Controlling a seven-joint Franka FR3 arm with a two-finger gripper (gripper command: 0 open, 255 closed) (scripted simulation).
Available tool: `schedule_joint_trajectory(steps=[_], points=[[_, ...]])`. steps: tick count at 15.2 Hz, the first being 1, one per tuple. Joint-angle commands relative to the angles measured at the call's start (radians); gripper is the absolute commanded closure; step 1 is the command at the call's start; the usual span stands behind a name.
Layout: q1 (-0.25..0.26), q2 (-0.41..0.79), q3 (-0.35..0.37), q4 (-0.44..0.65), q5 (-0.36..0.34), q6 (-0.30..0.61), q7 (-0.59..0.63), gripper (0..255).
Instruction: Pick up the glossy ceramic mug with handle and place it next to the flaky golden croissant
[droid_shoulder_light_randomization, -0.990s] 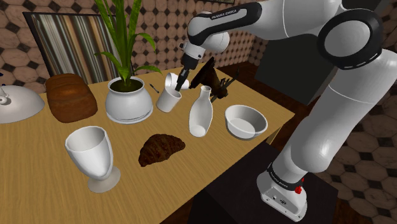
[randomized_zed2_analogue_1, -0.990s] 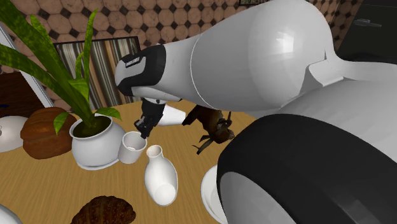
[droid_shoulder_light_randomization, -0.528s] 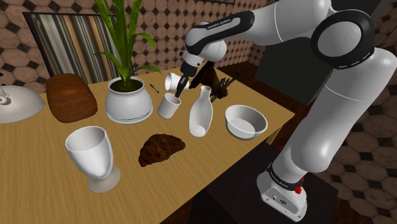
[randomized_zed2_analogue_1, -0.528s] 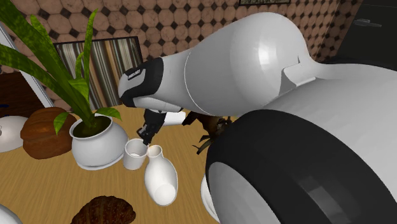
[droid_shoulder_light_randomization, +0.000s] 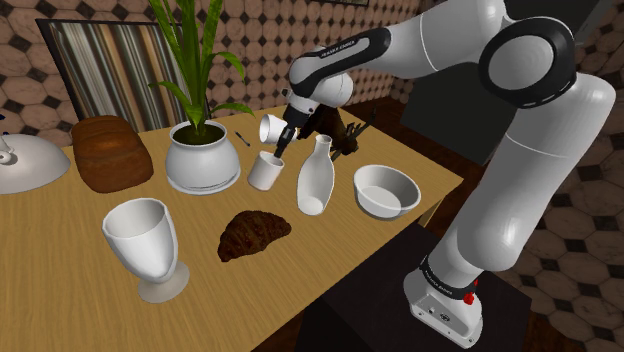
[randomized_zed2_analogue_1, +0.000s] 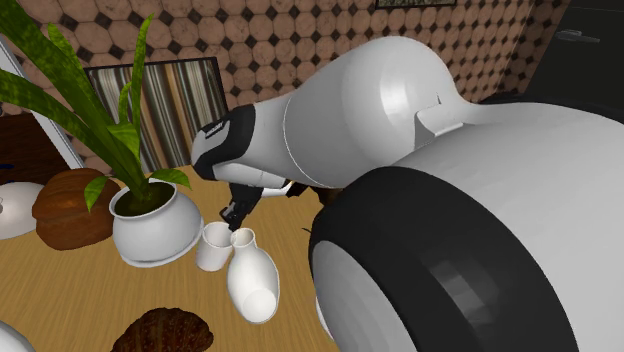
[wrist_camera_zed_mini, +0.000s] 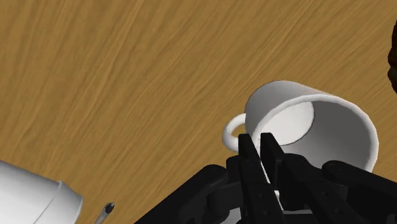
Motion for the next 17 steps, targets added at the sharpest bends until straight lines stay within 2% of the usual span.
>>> schedule_joint_trajectory(steps=[1,2,3,4,9,10,17], points=[[0.005,0.031,0.007,-0.018,0.013,0.011,-0.017,255],[0.005,0.039,0.009,-0.022,0.019,0.022,-0.024,255],[-0.003,0.017,-0.001,-0.008,0.012,0.071,-0.018,255],[-0.003,0.017,-0.001,-0.008,0.012,0.071,-0.018,0],[-0.022,0.047,0.023,0.12,0.104,-0.25,-0.083,0],[-0.024,0.051,0.025,0.133,0.111,-0.28,-0.087,0],[-0.002,0.087,0.046,0.097,0.139,-0.201,-0.102,0]])
